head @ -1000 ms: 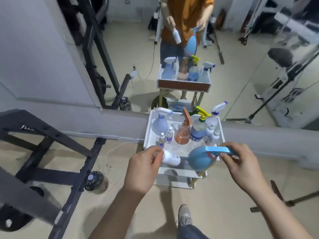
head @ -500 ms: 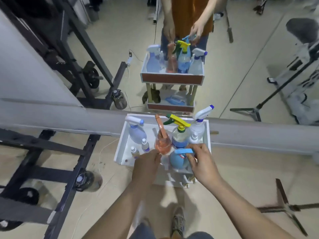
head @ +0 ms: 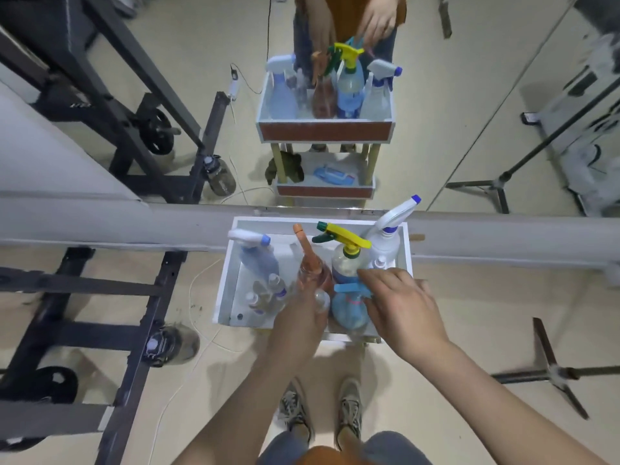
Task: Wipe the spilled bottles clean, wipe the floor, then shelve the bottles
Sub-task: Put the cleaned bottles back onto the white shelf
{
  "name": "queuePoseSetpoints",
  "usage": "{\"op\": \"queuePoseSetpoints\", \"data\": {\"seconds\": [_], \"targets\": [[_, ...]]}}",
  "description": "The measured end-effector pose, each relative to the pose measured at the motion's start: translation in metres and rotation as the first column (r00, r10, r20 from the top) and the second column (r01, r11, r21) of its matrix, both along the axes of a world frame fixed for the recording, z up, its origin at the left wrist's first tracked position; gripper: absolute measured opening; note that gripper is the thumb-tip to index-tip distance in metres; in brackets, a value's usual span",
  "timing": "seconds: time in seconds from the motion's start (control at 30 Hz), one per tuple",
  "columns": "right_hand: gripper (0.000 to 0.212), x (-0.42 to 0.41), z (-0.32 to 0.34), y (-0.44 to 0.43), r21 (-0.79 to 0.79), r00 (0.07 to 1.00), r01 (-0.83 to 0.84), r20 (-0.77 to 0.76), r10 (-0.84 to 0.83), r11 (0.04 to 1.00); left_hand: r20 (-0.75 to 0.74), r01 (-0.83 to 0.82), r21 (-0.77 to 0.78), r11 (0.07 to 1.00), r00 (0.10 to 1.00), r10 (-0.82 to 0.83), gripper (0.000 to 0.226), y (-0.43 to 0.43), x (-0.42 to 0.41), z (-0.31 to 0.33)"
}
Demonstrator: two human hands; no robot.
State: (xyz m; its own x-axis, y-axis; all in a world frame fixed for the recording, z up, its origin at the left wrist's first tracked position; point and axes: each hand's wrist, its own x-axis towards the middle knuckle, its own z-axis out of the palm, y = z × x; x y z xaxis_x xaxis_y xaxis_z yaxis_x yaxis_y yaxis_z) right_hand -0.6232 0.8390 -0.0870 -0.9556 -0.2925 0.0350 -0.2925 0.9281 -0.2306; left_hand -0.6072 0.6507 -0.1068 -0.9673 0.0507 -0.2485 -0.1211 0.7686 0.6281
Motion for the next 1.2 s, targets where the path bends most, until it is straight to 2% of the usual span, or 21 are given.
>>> {"op": "queuePoseSetpoints", "data": {"seconds": [0.1,0.2,0.27,0.33,0.37,0.43,0.5,0.6,0.73,0.8,0.9,0.97,1.1,1.2], "targets": [[0.046,0.001,0.015,-0.003,-0.019,0.998,0.04,-0.038,-0.041,0.999,-0.066,-0.004,0.084,0.996,0.998,0.009,0.03,-0.018,0.006,0.023],[0.038,-0.004,0.044,-0.019,-0.143,0.995,0.077,-0.06,-0.086,0.987,-0.111,-0.099,0.084,0.992,0.988,0.108,0.017,-0.057,0.004,0.047],[0.037,-0.013,0.066,-0.038,-0.272,0.993,0.118,0.023,-0.116,0.955,-0.178,-0.183,0.08,0.98,0.965,0.195,0.018,-0.087,-0.004,0.061],[0.034,-0.027,0.08,-0.064,-0.363,0.97,0.216,0.182,-0.158,0.906,-0.238,-0.215,0.066,0.974,0.945,0.224,0.032,-0.115,-0.021,0.067],[0.032,-0.033,0.079,-0.077,-0.345,0.953,0.25,0.251,-0.168,0.905,-0.254,-0.201,0.019,0.979,0.947,0.199,0.038,-0.126,-0.033,0.068],[0.029,-0.045,0.066,-0.104,-0.173,0.932,0.228,0.323,-0.163,0.958,-0.233,-0.127,-0.122,0.984,0.968,0.097,0.048,-0.138,-0.059,0.063],[0.032,-0.053,0.051,-0.128,0.036,0.905,0.205,0.374,-0.204,0.978,-0.115,-0.003,-0.218,0.976,0.993,-0.022,0.055,-0.141,-0.083,0.05],[0.036,-0.067,0.039,-0.148,0.19,0.878,0.247,0.371,-0.302,0.95,0.041,0.167,-0.33,0.929,0.986,-0.163,0.055,-0.138,-0.102,0.025],[0.023,-0.074,0.033,-0.15,0.203,0.902,0.26,0.297,-0.313,0.944,0.003,0.046,-0.394,0.918,0.999,-0.049,0.024,-0.147,-0.106,0.019],[0.026,-0.071,0.027,-0.146,0.197,0.924,0.206,0.284,-0.257,0.959,0.011,-0.017,-0.356,0.934,1.0,0.023,0.028,-0.15,-0.103,0.019],[0.038,-0.073,0.023,-0.139,0.19,0.949,0.091,0.281,-0.143,0.978,0.041,-0.097,-0.204,0.974,0.993,0.108,0.031,-0.148,-0.099,0.017],[0.037,-0.073,0.023,-0.138,0.171,0.953,0.042,0.288,-0.091,0.984,0.078,-0.178,-0.154,0.972,0.978,0.191,0.034,-0.146,-0.099,0.014],[0.024,-0.075,0.019,-0.143,0.086,0.96,0.051,0.269,-0.073,0.995,0.094,-0.246,-0.323,0.914,0.953,0.289,0.034,-0.148,-0.1,0.007],[0.02,-0.081,0.013,-0.149,0.082,0.963,0.082,0.252,-0.1,0.993,0.088,-0.243,-0.344,0.907,0.953,0.289,0.033,-0.144,-0.096,0.009]]}}
